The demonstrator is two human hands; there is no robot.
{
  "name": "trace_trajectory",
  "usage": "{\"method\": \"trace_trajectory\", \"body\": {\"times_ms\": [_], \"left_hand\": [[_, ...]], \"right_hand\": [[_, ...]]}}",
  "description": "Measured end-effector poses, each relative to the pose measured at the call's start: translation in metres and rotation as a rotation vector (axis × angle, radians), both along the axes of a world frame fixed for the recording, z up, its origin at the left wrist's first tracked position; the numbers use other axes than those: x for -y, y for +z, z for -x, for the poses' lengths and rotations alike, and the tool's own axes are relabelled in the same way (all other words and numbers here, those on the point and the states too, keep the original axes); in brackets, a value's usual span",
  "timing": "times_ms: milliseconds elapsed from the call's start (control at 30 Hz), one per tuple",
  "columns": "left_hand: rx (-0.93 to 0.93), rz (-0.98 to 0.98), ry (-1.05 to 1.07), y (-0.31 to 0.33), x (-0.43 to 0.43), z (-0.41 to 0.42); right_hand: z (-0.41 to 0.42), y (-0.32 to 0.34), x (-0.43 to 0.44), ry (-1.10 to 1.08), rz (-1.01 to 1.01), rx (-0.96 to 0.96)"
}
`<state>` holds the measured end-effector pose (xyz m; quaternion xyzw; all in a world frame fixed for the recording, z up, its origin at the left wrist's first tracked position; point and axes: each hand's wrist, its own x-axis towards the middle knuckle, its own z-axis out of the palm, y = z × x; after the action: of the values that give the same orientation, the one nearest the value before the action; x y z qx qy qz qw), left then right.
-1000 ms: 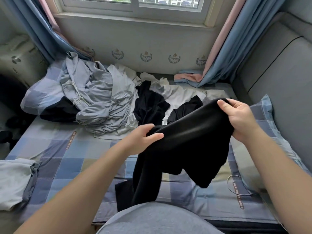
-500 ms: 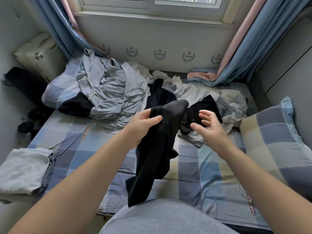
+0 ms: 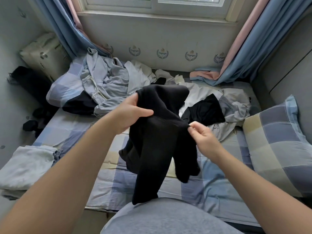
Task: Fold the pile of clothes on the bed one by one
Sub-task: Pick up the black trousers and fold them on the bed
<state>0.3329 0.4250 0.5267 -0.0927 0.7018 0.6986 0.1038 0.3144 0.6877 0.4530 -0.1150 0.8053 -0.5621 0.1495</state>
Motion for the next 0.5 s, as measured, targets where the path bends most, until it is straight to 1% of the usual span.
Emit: {"method": "trace_trajectory", "body": {"times_ms": [67,133,200,233,267,300,367,400,433,500], "left_hand": [[0.024,0.191,0.115,-0.014,0.012,0.009],[0.044,0.342,0.204,-0.030,0.009,0.012],[0.000,0.448,0.289,-0.041,-0.006,0.009],[-0.057,0.479,0.286,-0.041,-0.015,0.005],[-0.119,0.483,0.224,-0.042,-0.025,0.000],[-0.159,0.463,0.105,-0.040,-0.036,-0.007],[-0.156,0.420,-0.177,-0.040,-0.058,-0.020],[-0.155,0.430,-0.257,-0.041,-0.068,-0.025],[-0.182,0.464,-0.266,-0.045,-0.075,-0.027],[-0.272,0.529,-0.162,-0.054,-0.081,-0.022]], "right_hand": [[0.004,0.019,-0.007,0.002,-0.023,-0.076],[0.008,0.036,-0.010,0.028,-0.027,-0.139],[0.013,0.049,-0.011,0.025,-0.002,-0.142],[0.015,0.054,-0.011,0.009,0.014,-0.129],[0.017,0.059,-0.011,-0.003,0.030,-0.111],[0.019,0.063,-0.011,-0.014,0.052,-0.089],[0.018,0.071,-0.011,-0.028,0.116,-0.025],[0.017,0.073,-0.010,-0.024,0.161,0.015],[0.017,0.075,-0.010,-0.015,0.207,0.061],[0.018,0.075,-0.010,-0.034,0.284,0.137]]}}
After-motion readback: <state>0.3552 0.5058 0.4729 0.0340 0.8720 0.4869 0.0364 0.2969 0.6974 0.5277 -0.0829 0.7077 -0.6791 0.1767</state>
